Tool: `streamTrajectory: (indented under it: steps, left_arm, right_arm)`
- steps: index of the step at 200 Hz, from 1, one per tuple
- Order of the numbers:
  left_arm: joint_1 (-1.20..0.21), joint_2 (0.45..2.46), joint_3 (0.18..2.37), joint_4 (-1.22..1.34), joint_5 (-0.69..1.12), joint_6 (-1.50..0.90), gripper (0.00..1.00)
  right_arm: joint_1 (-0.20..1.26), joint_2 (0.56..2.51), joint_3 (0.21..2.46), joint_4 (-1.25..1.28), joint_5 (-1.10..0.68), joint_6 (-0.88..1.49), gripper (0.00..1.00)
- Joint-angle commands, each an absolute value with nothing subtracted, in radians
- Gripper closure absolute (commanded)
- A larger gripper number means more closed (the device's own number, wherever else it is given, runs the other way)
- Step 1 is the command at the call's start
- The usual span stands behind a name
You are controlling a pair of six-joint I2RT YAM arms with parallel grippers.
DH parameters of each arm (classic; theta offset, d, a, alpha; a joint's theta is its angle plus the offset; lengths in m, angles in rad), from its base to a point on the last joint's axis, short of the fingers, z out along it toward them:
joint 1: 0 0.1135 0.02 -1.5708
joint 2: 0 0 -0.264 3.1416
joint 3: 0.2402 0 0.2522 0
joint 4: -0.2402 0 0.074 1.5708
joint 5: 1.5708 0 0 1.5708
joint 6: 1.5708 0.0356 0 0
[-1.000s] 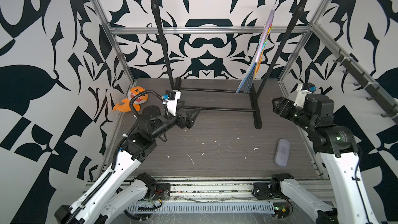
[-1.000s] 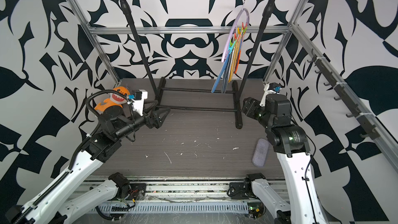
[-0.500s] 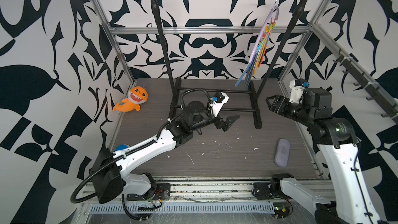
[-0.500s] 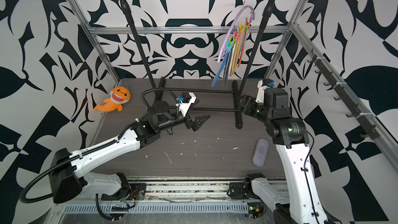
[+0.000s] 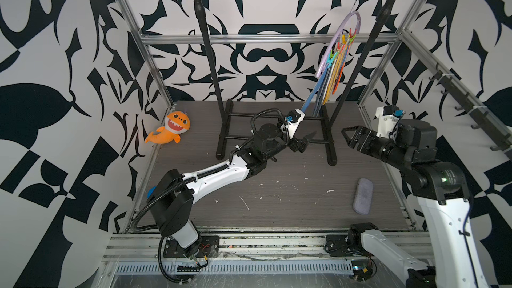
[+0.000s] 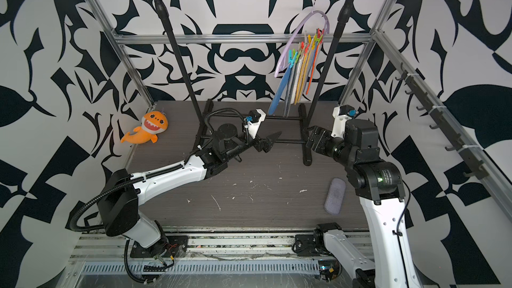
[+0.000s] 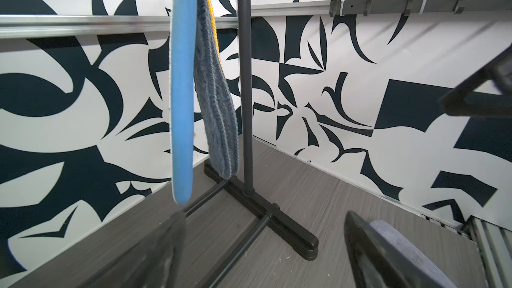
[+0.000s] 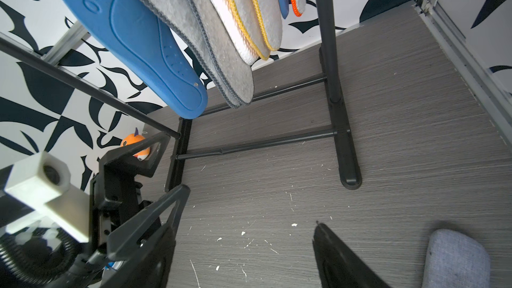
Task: Take the shoe insoles off the hanger
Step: Remove the insole from the hanger.
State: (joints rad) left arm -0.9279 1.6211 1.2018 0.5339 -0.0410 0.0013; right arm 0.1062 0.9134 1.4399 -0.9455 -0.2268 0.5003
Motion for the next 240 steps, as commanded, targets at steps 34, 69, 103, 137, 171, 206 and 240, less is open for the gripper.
streamTrajectory:
  steps: [34,69,103,137,171,206,240]
  left_arm:
    - [-0.843,1.643,1.238,0.574,0.029,-0.015,0.14]
    - [-0.824,1.664,1.262,0.553,0.062,0.003,0.18]
    - [-0.818,1.716,1.326,0.521,0.075,0.012,0.18]
    - [-0.809,1.772,1.391,0.494,0.045,0.012,0.19]
    - [-0.798,1.795,1.415,0.481,0.014,0.013,0.19]
    - [-0.793,1.808,1.42,0.489,0.01,0.012,0.2]
    - [-0.793,1.83,1.442,0.497,0.022,0.008,0.35]
  right_arm:
    - [0.106,0.882,1.384,-0.894,-0.31,0.551,0.21]
    - [0.106,0.876,1.381,-0.892,-0.323,0.559,0.21]
    - [0.106,0.868,1.377,-0.889,-0.338,0.572,0.21]
    - [0.106,0.853,1.373,-0.898,-0.342,0.575,0.21]
    - [0.107,0.84,1.376,-0.918,-0.341,0.568,0.21]
    - [0.106,0.838,1.37,-0.924,-0.343,0.568,0.21]
    - [0.106,0.831,1.354,-0.913,-0.354,0.578,0.24]
